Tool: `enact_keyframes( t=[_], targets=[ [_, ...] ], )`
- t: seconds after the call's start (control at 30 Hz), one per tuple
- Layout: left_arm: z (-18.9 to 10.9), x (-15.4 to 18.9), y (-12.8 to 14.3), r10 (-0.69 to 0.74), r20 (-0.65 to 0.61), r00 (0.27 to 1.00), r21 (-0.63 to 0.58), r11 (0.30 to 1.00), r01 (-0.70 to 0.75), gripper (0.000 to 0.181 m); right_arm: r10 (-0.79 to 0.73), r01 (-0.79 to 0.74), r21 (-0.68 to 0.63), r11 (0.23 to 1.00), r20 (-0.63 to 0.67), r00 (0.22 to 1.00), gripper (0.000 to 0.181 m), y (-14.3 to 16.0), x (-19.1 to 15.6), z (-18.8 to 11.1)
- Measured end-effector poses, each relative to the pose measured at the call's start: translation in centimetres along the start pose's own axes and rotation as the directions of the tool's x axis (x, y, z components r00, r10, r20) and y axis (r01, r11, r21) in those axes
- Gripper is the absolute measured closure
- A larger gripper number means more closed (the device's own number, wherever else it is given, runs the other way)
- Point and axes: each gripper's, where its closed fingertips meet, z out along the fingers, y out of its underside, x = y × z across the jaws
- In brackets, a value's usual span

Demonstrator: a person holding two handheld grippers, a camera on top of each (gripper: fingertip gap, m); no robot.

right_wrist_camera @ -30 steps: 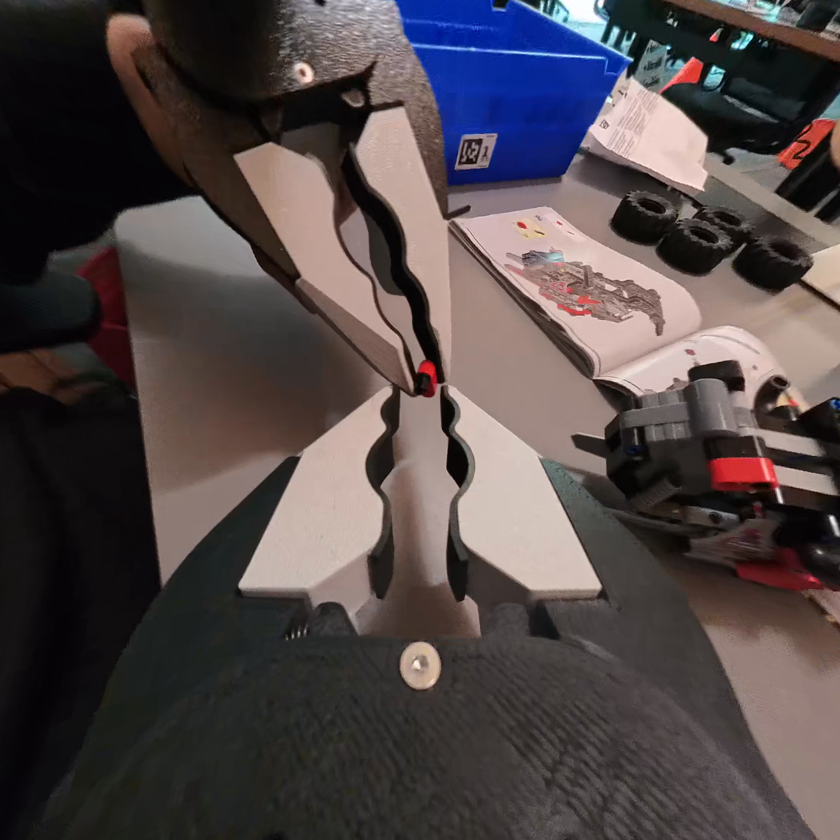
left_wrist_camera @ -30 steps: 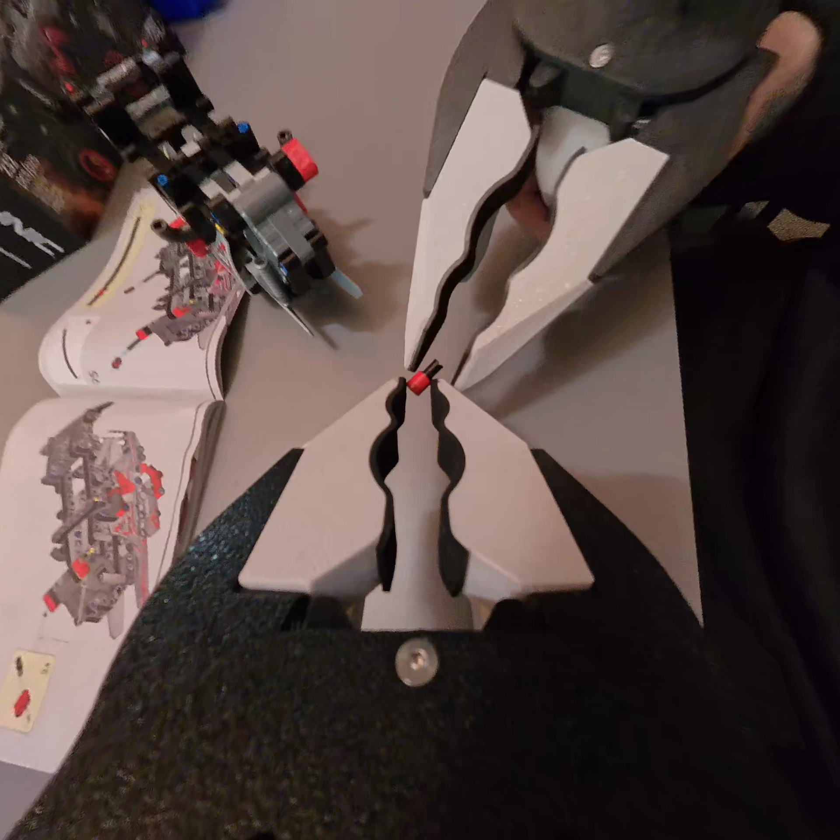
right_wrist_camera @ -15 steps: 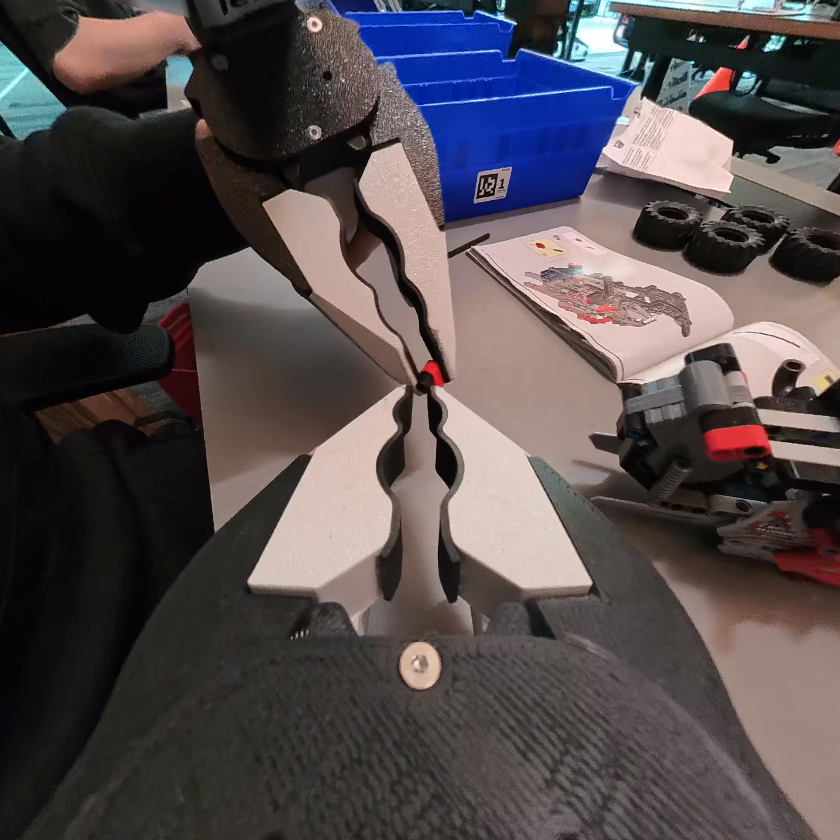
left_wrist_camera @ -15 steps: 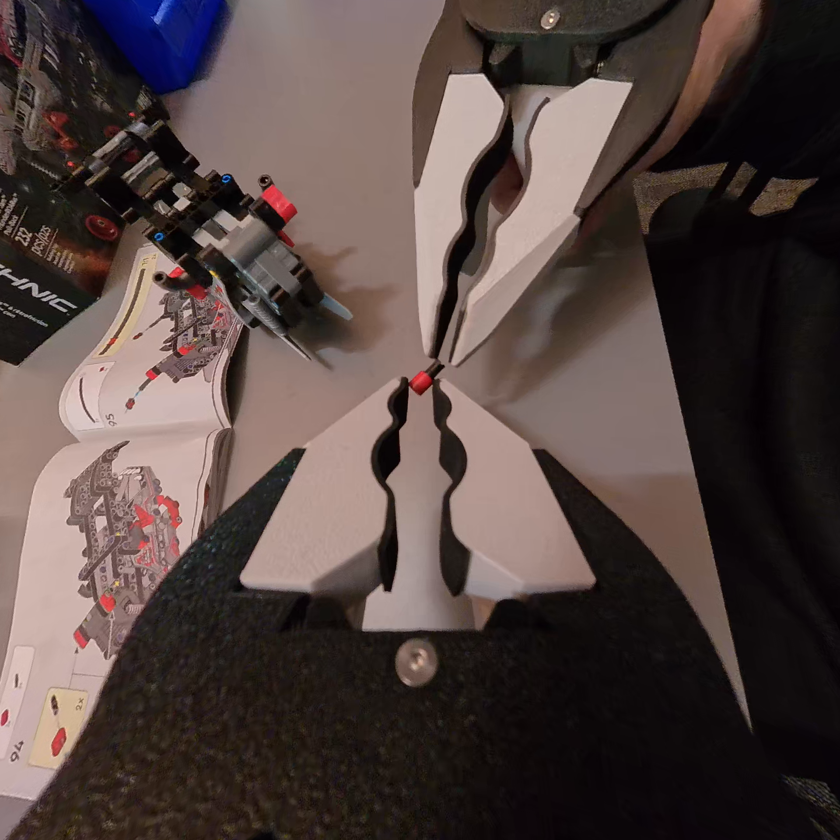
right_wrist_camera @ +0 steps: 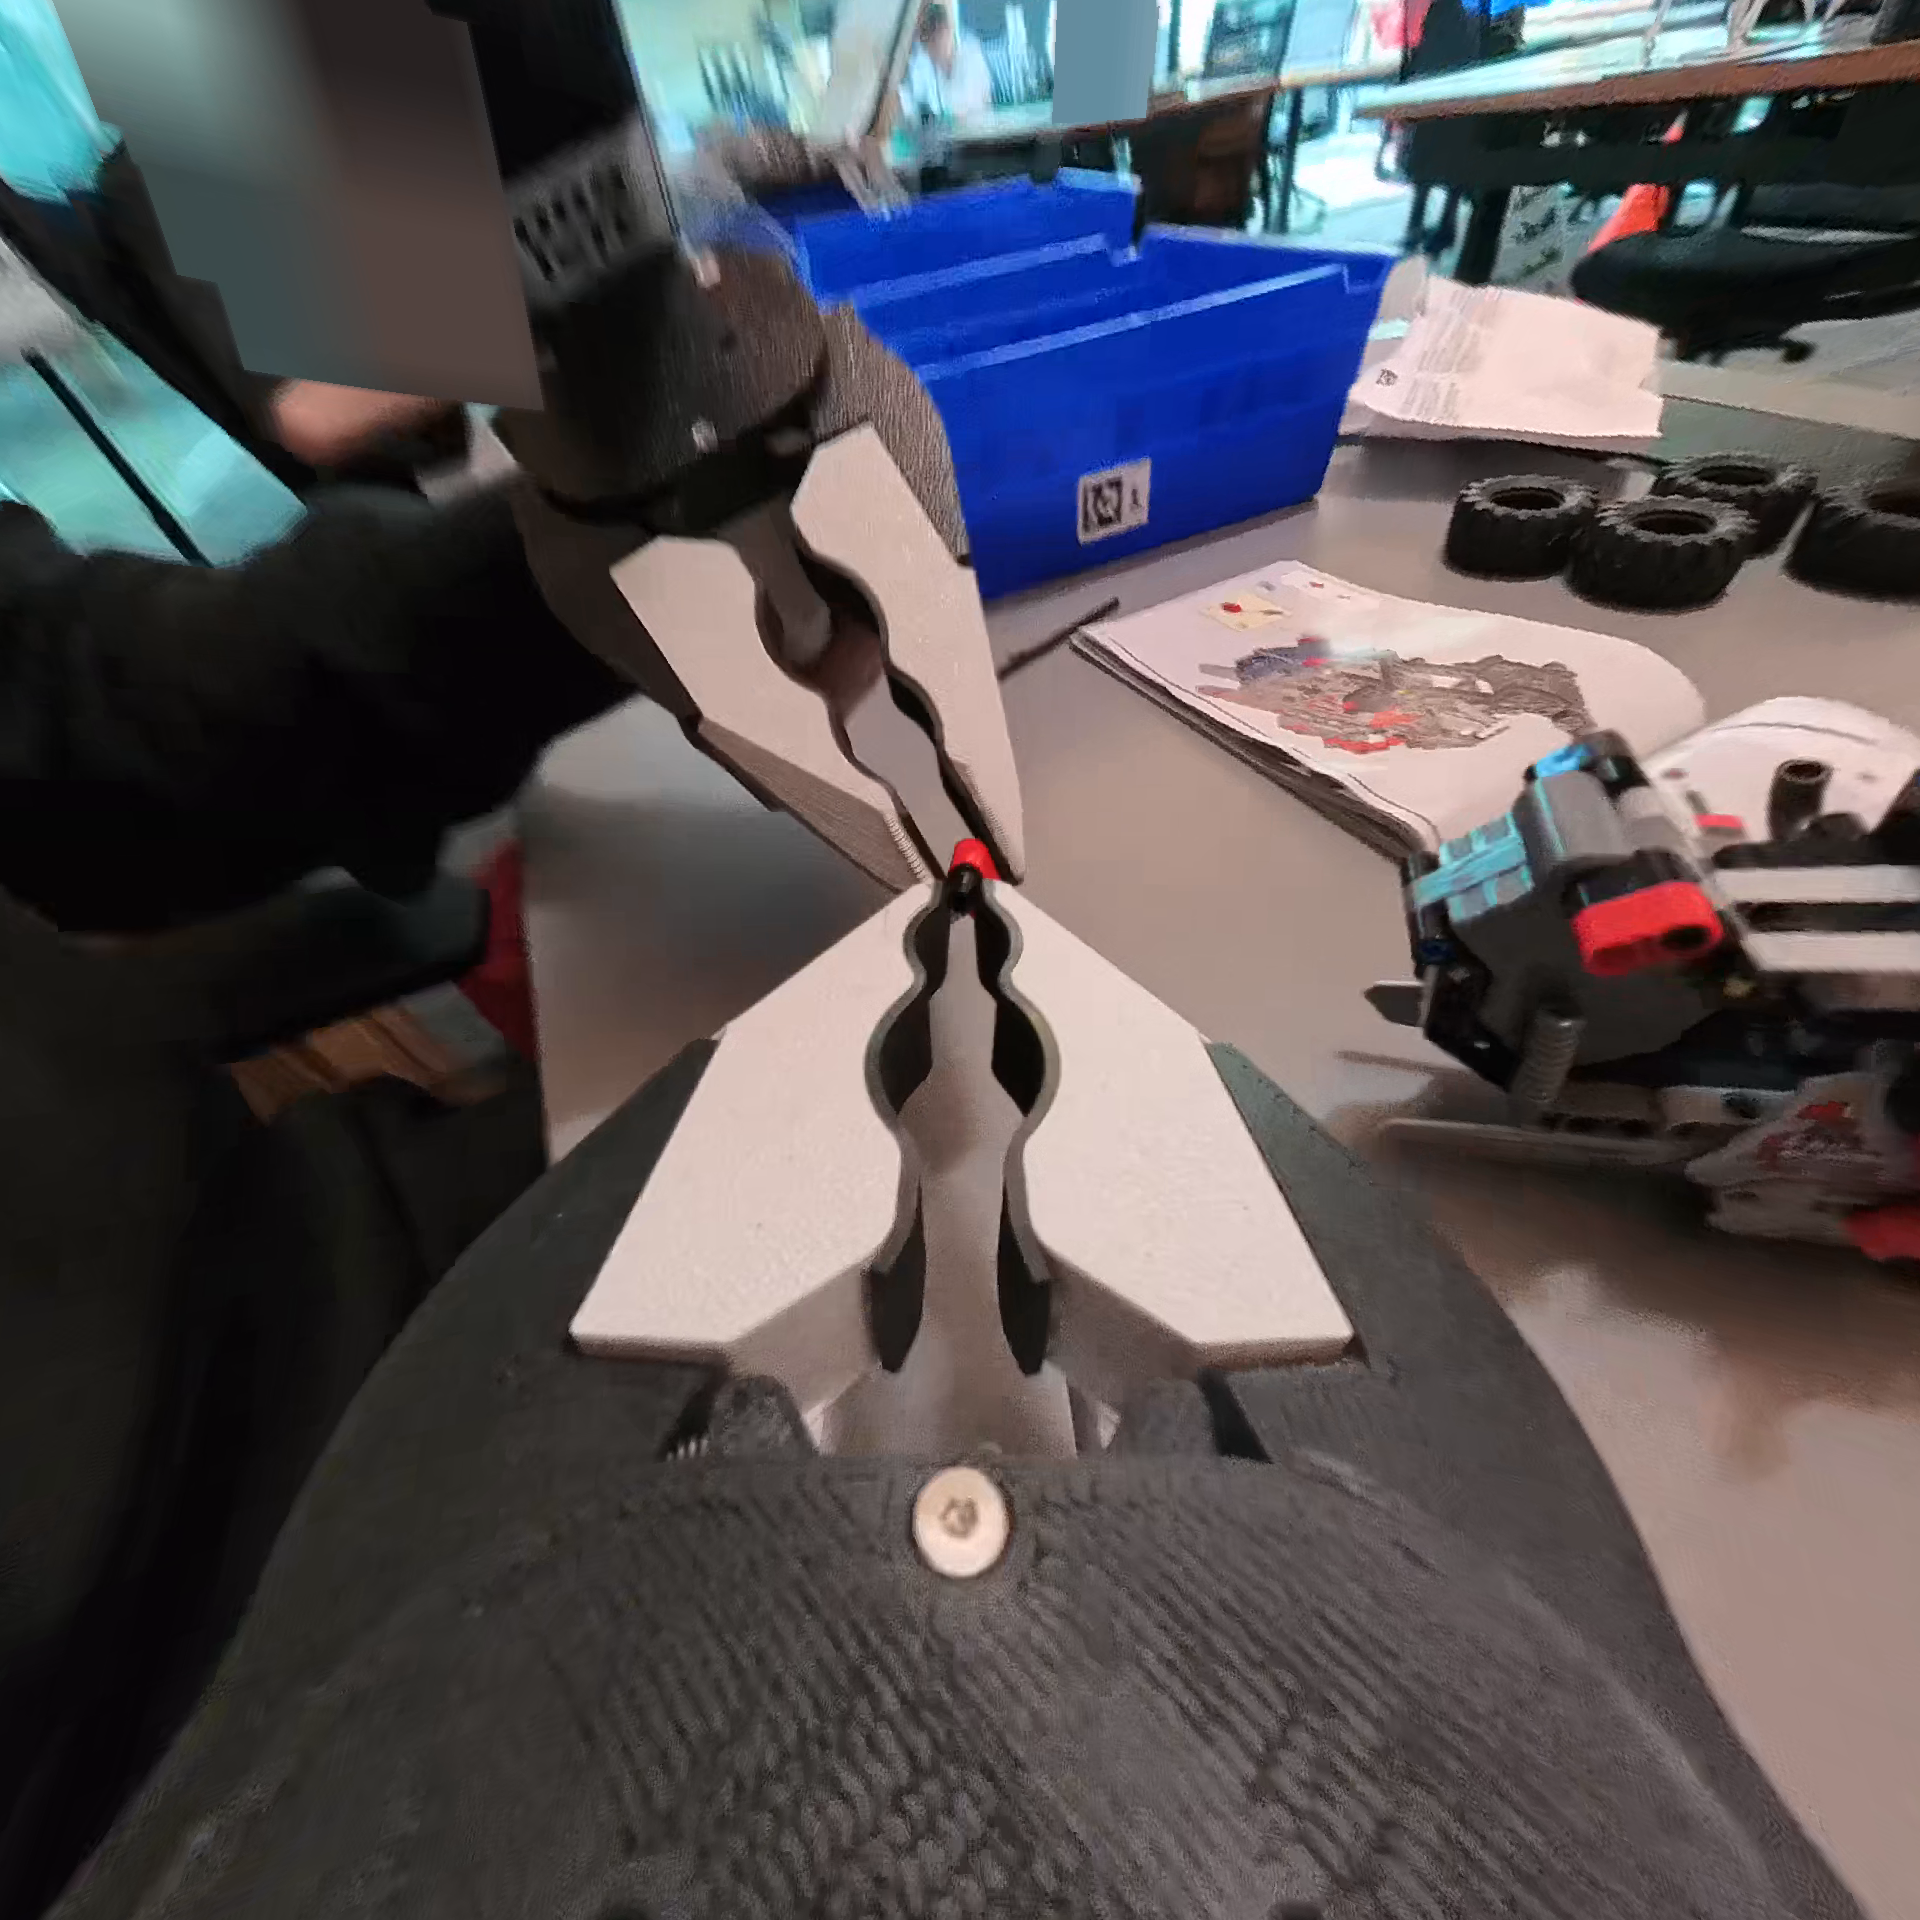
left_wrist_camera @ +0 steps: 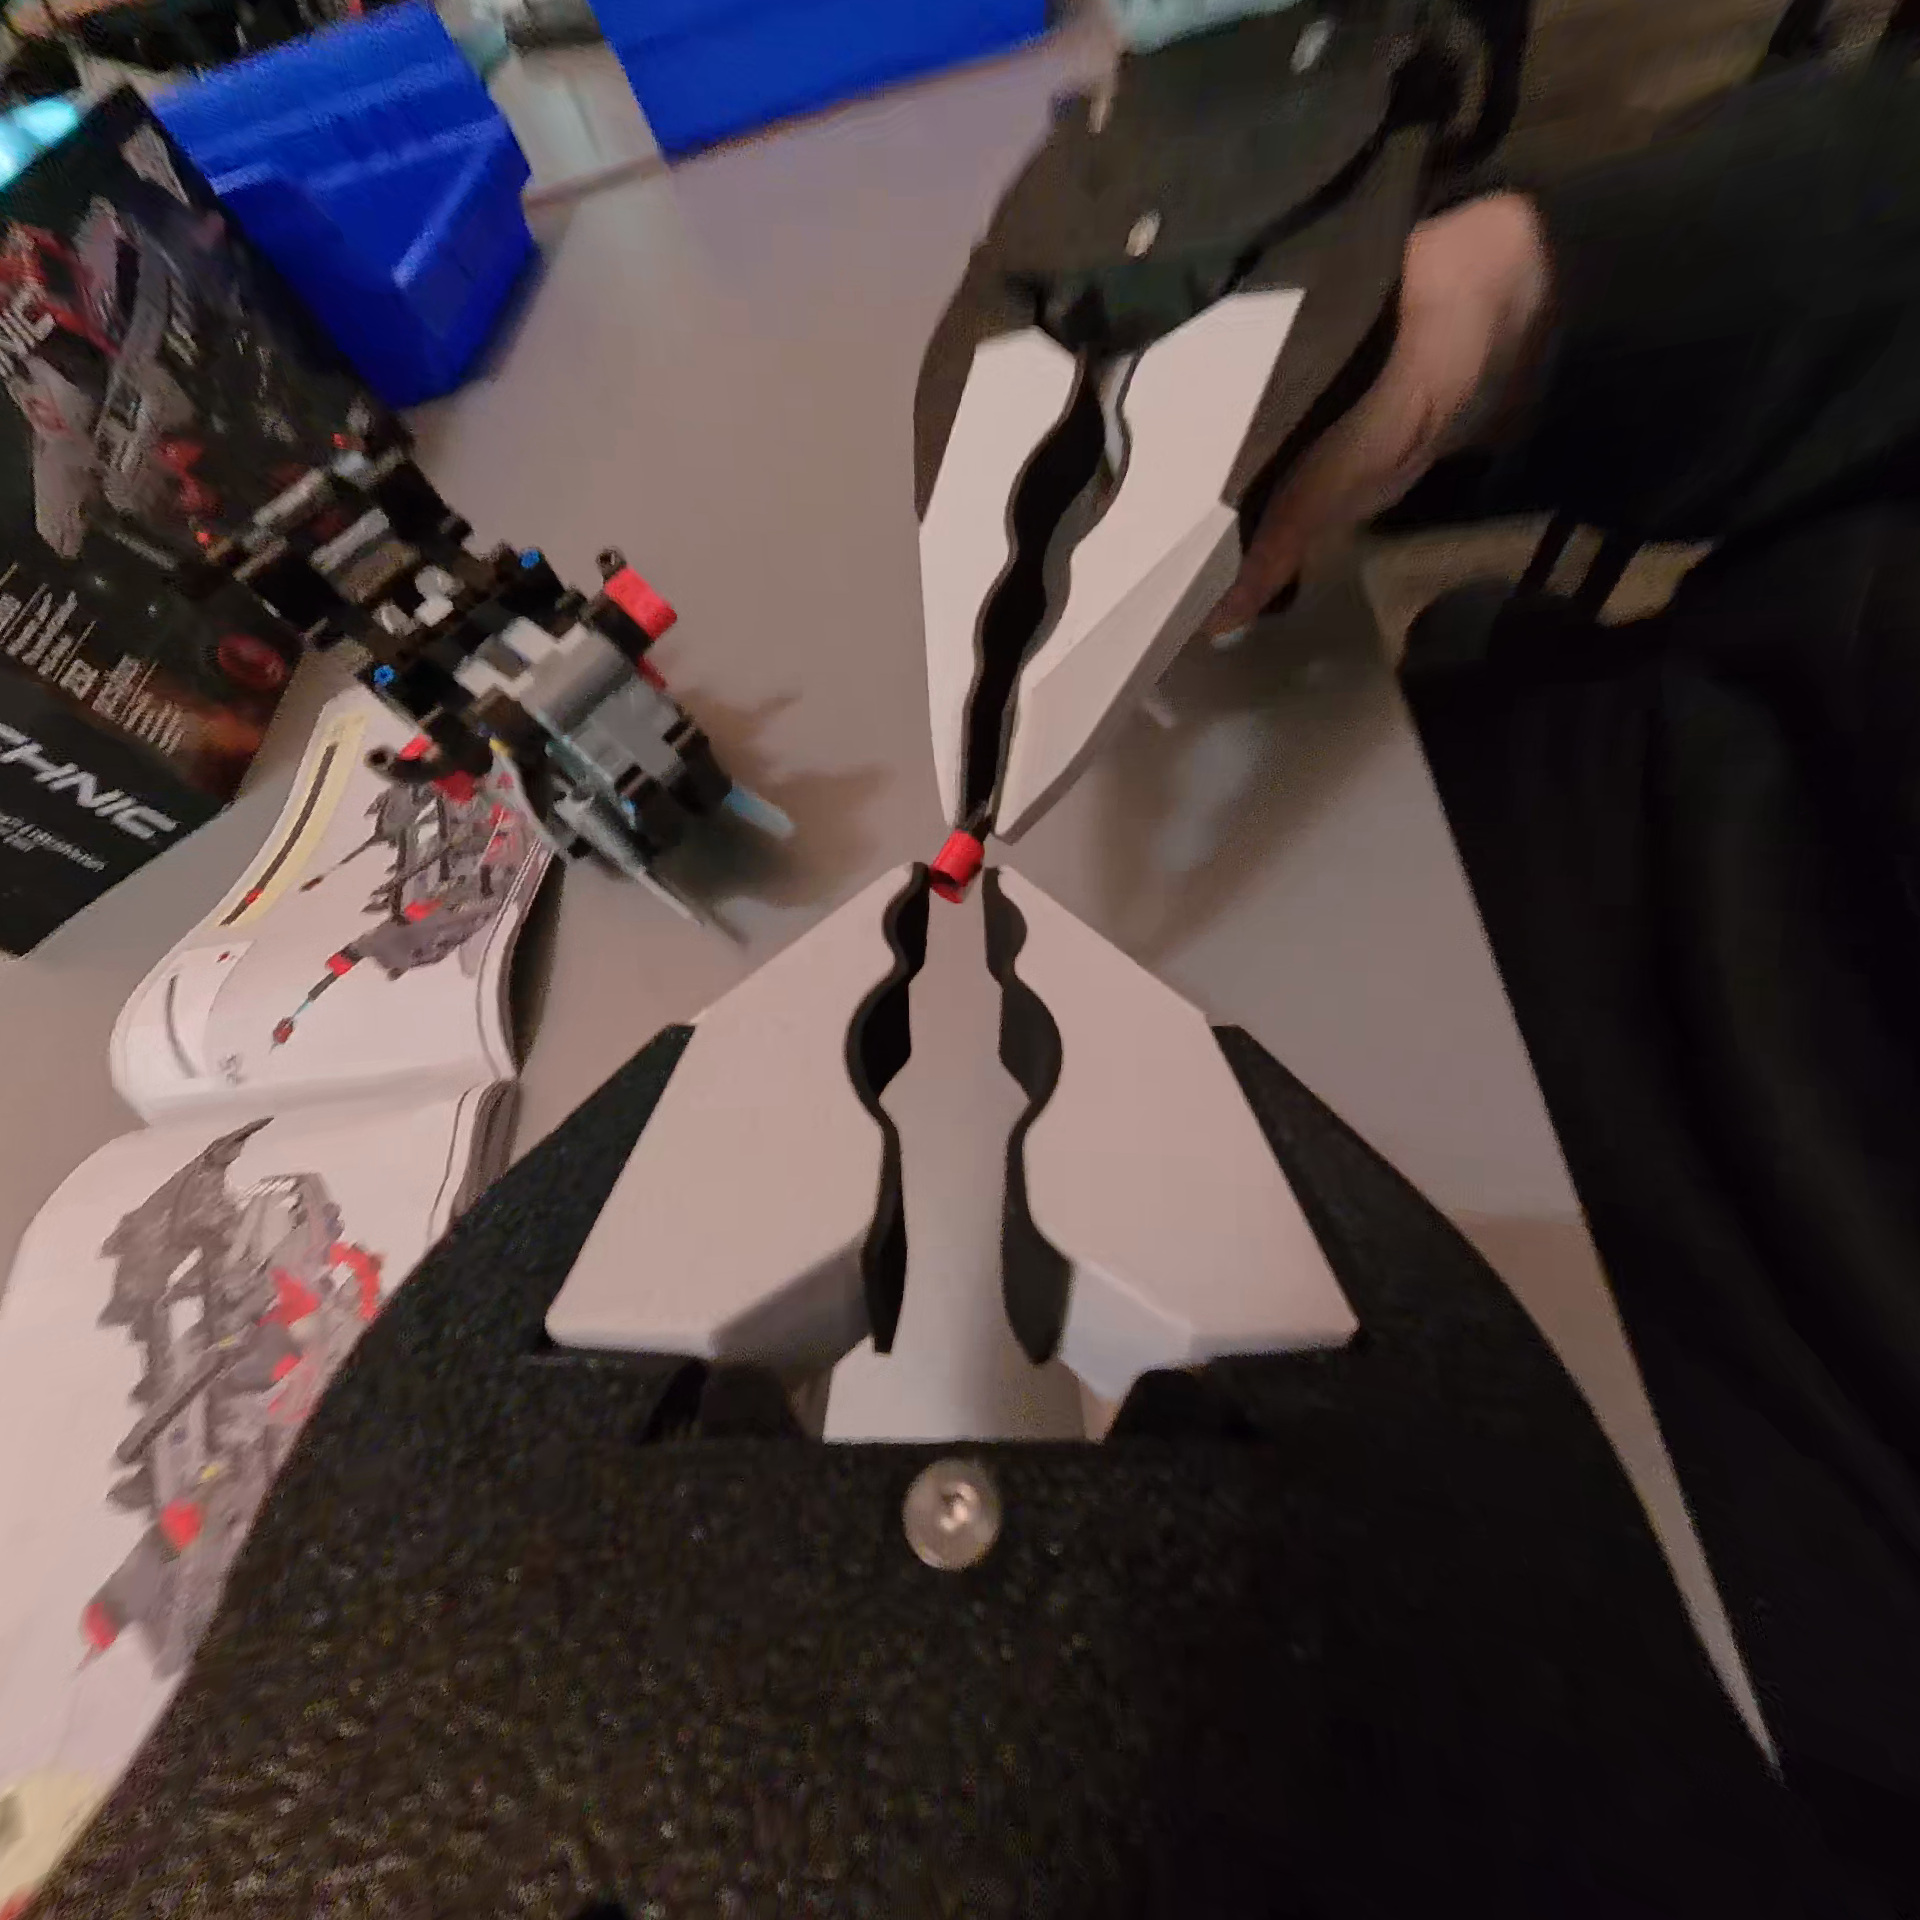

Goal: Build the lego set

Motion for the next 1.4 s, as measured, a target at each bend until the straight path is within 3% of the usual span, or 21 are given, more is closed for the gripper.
enact_keyframes(
  t=[0.03,0.23,0.53,0.63,0.73,0.8,0.87,0.93,1.07,1.27,1.4],
  targets=[
    [-0.2,0.1,-0.7,-0.031,-0.027,0.999,0.054,0.998,0.033,0.174,0.056,-0.058,0.042,0.997,0.035,0.998,0.178,-0.5,-0.2,-0.4],
    [-1.5,0.8,-3.4,-0.127,-0.195,0.973,0.253,0.952,0.175,0.174,0.193,-0.235,0.203,0.95,0.208,0.959,0.178,-2.8,-1.4,-1.7],
    [-1.4,0.5,-3.7,-0.14,-0.244,0.96,0.262,0.943,0.204,0.175,0.246,-0.303,0.211,0.929,0.258,0.934,0.178,-3.0,-1.3,-1.7],
    [-0.9,-0.3,-3.5,-0.224,-0.253,0.941,0.237,0.929,0.285,0.176,0.187,-0.218,0.21,0.953,0.156,0.97,0.178,-2.8,-0.1,-1.7],
    [-1.1,-2.5,-3.4,-0.34,-0.257,0.905,0.236,0.886,0.4,0.176,0.059,-0.038,0.158,0.987,-0.132,0.99,0.161,-3.3,3.4,-2.8],
    [-1.5,-4.5,-3.5,-0.423,-0.277,0.863,0.246,0.837,0.489,0.176,-0.103,0.133,0.08,0.988,-0.301,0.948,0.146,-4.2,5.3,-3.7],
    [-1.3,-6.2,-3.3,-0.524,-0.323,0.788,0.193,0.779,0.597,0.176,-0.287,0.291,-0.056,0.955,-0.419,0.861,0.142,-4.4,7.3,-4.2],
    [-0.5,-7.9,-2.8,-0.571,-0.352,0.742,0.146,0.75,0.646,0.176,-0.332,0.297,-0.149,0.943,-0.416,0.846,0.143,-3.9,8.8,-3.6],
    [1.1,-9.9,-2.0,-0.553,-0.373,0.745,0.098,0.775,0.624,0.176,-0.254,0.229,-0.115,0.967,-0.327,0.91,0.142,-4.5,8.9,-1.7],
    [2.1,-10.4,-1.4,-0.473,-0.481,0.739,0.072,0.818,0.571,0.176,-0.443,0.342,-0.315,0.885,-0.349,0.826,0.143,-1.8,9.8,-1.0],
    [2.6,-11.0,-0.9,-0.504,-0.516,0.692,0.027,0.798,0.602,0.176,-0.351,0.266,-0.259,0.929,-0.38,0.856,0.15,-2.3,10.2,-1.4]
  ],
)
